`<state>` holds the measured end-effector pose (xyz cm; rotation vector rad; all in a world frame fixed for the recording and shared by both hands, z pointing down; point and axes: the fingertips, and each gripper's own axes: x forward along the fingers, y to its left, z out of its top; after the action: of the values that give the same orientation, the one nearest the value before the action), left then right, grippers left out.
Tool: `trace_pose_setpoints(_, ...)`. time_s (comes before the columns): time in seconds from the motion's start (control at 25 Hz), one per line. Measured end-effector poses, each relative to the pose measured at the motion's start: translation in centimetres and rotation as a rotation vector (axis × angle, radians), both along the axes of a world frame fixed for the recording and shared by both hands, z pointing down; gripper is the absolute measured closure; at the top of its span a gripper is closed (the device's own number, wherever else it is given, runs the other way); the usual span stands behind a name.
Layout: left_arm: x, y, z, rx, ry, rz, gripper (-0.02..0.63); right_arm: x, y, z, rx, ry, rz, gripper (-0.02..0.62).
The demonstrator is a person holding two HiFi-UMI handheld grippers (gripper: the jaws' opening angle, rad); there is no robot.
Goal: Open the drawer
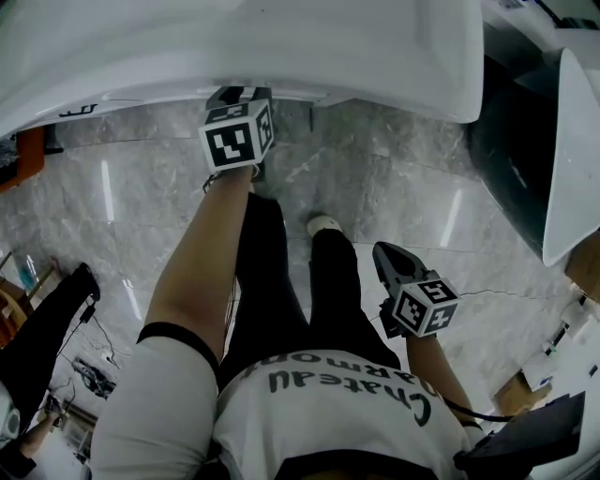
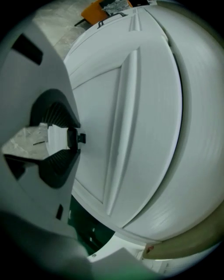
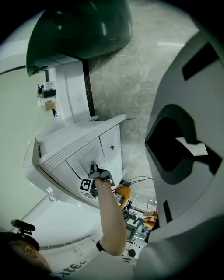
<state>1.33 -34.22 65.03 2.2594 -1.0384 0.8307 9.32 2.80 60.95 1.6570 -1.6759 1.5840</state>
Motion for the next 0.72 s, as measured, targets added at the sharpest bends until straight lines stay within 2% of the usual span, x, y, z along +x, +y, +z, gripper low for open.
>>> trace_pose_setpoints(0.12, 0.0, 0.0, 0.1, 0.000, -0.022, 0.004, 0.454, -0.7, 0.0, 0.1, -0.013, -0.020, 0.041, 0.592)
trace_pose_setpoints(0.48, -0.2, 0.1, -0.3, 0.014, -0.025, 0.022, 0.462, -2.8, -0.7, -0.7, -0.005, -0.054, 0.148, 0.592)
trace_pose_setpoints(0.72, -0.4, 1.0, 0.0, -0.006, -0.024, 0.033, 0.463, -3.7, -2.4, -1.3, 0.056, -0.064, 0.180, 0.592)
